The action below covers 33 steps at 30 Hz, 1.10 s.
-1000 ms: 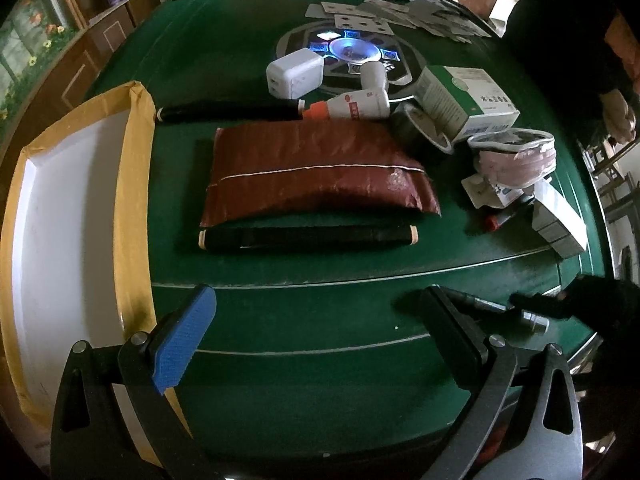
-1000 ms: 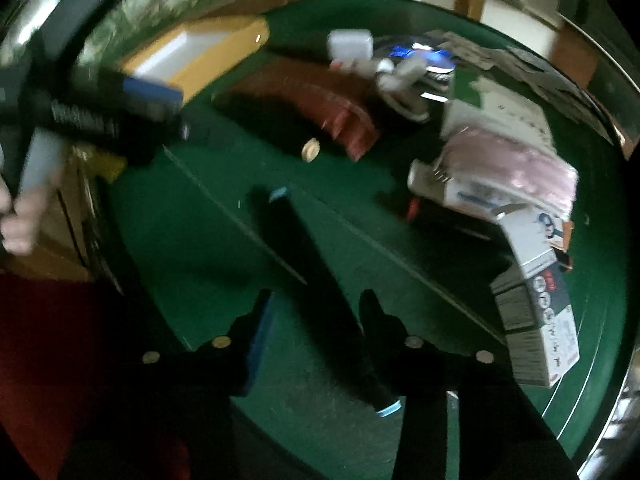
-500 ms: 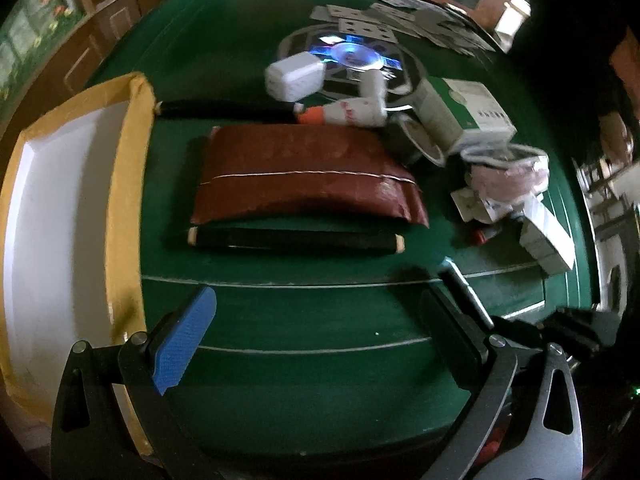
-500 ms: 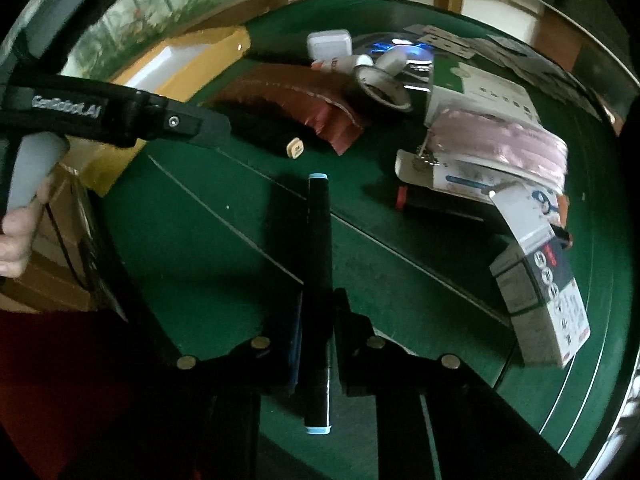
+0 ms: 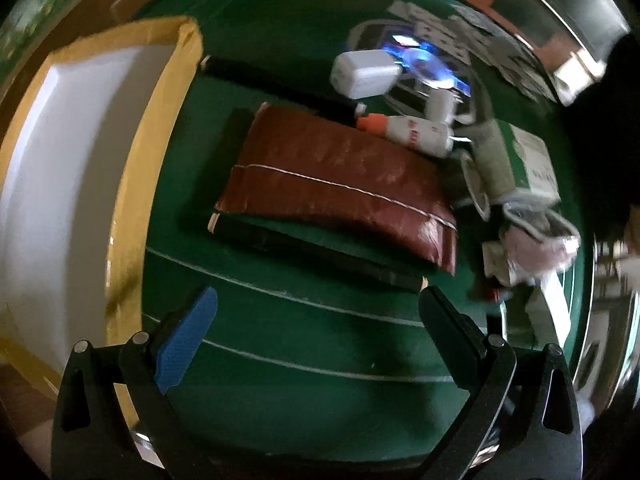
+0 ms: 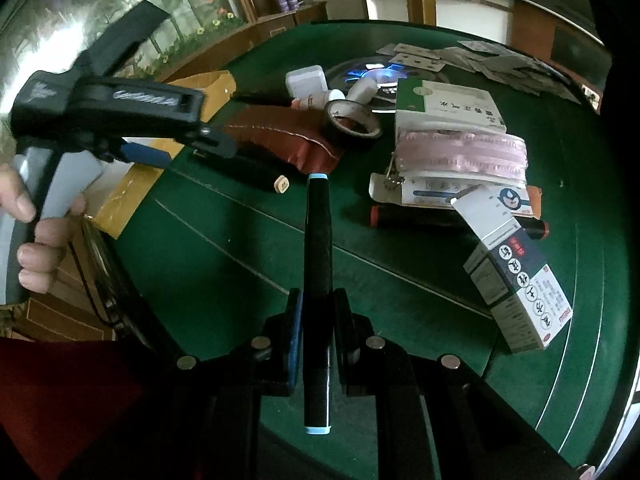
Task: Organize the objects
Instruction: 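Grasp a black marker with the right gripper while the left gripper grasps another black marker, then carry both held black markers over the yellow-rimmed white tray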
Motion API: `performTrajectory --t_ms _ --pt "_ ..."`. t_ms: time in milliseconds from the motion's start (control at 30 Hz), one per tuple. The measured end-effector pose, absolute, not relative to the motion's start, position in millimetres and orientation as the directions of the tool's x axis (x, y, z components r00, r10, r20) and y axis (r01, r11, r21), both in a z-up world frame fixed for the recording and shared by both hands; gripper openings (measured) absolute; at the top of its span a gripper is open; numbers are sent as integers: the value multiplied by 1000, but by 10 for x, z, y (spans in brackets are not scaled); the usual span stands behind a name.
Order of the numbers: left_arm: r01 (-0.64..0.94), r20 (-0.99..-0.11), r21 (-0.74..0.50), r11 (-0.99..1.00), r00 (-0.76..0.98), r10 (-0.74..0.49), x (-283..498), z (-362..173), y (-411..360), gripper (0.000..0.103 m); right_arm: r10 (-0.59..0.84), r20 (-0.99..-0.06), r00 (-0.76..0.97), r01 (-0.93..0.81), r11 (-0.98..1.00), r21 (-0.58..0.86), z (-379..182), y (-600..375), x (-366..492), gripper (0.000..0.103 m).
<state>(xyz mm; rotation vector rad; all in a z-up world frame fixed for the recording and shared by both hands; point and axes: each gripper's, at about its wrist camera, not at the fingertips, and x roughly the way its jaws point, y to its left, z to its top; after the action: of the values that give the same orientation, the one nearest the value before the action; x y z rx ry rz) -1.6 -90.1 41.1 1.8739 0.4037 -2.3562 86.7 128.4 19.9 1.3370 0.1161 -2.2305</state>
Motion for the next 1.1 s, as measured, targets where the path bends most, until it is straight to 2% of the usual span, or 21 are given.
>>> performTrajectory --t_ms 200,300,400,467,533,600,633,933,967,1033,1100 --pt "385 -985 -111 -916 -167 49 -180 199 -981 90 -406 -831 -380 489 -851 192 236 1301 871 13" --pt "396 -985 -121 -910 -158 62 -203 152 -984 87 -411 -826 -386 493 -849 192 266 1300 881 13" --pt "339 -988 -65 -938 -151 14 -160 180 -929 78 -411 -823 -393 494 -849 188 289 1308 894 13" --pt "284 -986 -39 -958 -166 -9 -86 212 -918 69 -411 -821 -396 489 -851 190 294 1323 891 13" --pt "231 -984 -37 -972 -176 -4 -2 250 -942 48 -413 -819 -397 483 -853 196 296 1346 879 13" --pt "193 -984 -55 -980 -174 21 96 287 -994 34 -415 -818 -398 480 -854 199 297 1353 872 13" --pt "182 -984 -66 -981 -173 34 142 298 -1024 31 -416 -818 -398 481 -854 200 295 1352 868 13" --pt "91 -982 -18 -996 -189 0 361 377 -989 29 -427 -816 -390 506 -840 197 299 1242 868 13" --pt "95 -981 -22 -995 -195 3 374 389 -1013 28 -427 -816 -390 506 -840 198 299 1237 867 13" --pt "120 -980 -49 -992 -200 24 384 413 -1100 17 -426 -817 -389 502 -841 199 293 1242 870 13" --pt "137 -978 -94 -986 -200 65 392 432 -1191 14 -424 -817 -390 496 -845 202 288 1261 875 13"
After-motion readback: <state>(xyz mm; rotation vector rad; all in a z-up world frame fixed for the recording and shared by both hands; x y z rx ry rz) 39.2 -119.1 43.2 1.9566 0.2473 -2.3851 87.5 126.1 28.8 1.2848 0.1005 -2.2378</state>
